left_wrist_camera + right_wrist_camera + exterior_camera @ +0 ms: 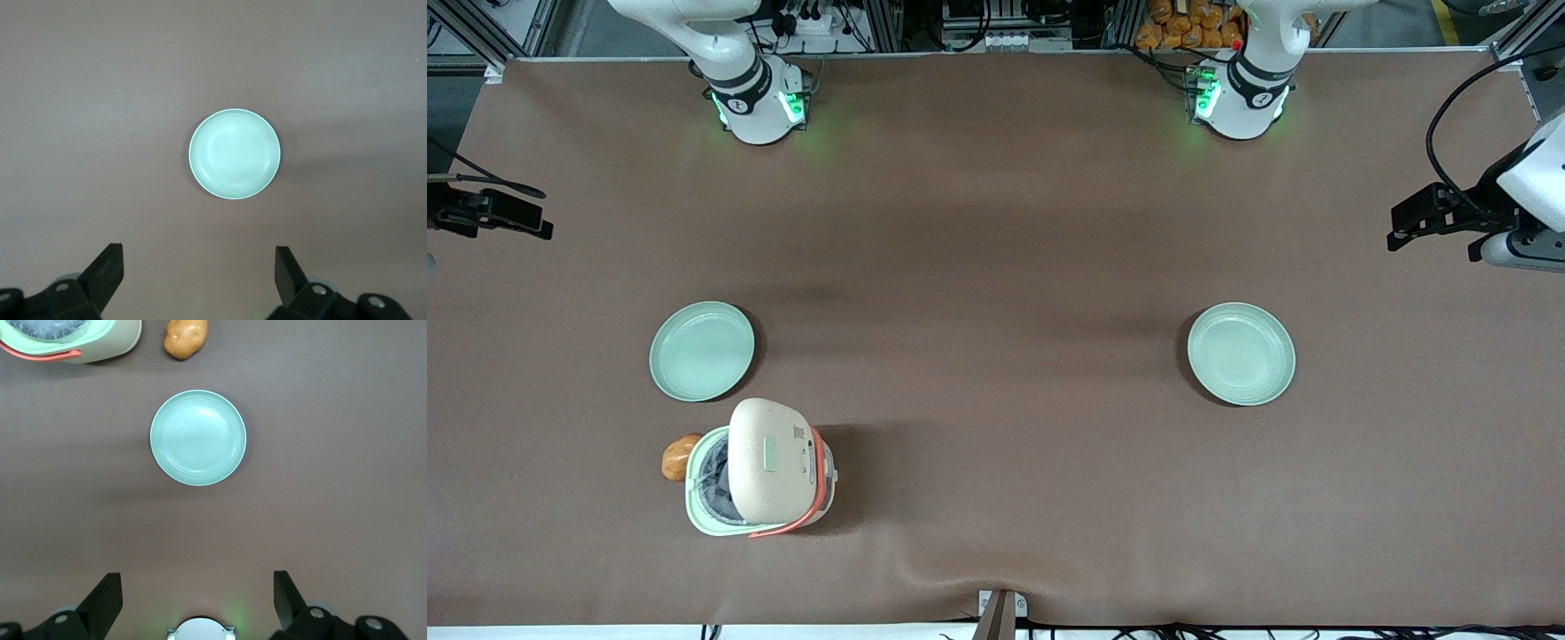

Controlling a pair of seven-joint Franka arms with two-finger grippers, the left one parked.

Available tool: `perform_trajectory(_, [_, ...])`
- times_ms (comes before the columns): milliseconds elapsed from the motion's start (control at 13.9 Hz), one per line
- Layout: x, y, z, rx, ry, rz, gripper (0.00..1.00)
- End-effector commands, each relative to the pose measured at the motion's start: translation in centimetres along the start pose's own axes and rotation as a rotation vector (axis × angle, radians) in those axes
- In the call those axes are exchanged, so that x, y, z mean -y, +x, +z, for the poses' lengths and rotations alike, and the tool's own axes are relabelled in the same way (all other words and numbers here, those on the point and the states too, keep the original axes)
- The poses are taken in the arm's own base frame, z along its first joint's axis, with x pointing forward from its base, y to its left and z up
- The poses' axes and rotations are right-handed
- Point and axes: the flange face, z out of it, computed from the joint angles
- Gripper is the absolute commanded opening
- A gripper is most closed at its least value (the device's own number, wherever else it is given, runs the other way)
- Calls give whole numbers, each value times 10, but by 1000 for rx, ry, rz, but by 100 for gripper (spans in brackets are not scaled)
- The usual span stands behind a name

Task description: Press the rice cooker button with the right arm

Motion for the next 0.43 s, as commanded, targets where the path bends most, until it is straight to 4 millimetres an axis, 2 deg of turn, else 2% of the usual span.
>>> perform_trajectory(0, [4, -7, -5, -28, 2, 4, 100])
perform_trajectory(360, [5, -4, -7, -56, 3, 7, 100])
